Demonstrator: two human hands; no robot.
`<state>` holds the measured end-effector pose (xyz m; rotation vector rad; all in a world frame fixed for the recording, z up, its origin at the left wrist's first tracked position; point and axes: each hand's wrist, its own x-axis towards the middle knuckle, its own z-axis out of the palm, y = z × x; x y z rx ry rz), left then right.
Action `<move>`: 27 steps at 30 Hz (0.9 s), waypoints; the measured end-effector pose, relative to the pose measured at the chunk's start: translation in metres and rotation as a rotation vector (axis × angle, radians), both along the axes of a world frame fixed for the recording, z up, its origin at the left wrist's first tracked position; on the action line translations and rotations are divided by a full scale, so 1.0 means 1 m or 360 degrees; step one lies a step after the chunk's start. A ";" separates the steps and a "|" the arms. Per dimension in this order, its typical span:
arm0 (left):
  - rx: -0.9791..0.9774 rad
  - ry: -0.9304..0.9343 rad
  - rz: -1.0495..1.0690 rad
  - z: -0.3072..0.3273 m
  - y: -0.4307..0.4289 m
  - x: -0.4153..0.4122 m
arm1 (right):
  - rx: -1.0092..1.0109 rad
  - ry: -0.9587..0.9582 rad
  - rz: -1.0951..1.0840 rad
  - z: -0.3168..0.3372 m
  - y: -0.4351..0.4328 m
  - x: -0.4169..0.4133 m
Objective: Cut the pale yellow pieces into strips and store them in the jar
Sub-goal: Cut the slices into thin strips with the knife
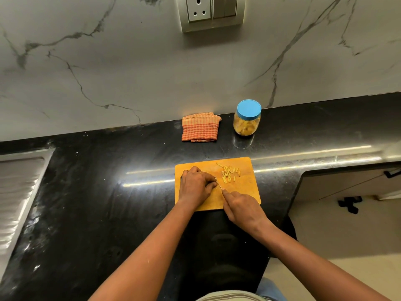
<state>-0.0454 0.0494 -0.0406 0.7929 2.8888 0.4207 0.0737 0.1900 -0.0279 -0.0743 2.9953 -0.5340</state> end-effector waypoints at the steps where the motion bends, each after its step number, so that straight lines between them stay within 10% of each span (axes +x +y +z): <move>1: 0.0002 0.0005 -0.0002 0.000 0.000 0.000 | -0.0008 -0.0003 0.0001 0.001 0.000 0.000; 27: -0.0013 -0.0001 0.0013 0.003 0.001 0.002 | 0.0301 -0.0162 0.0185 0.003 0.007 0.000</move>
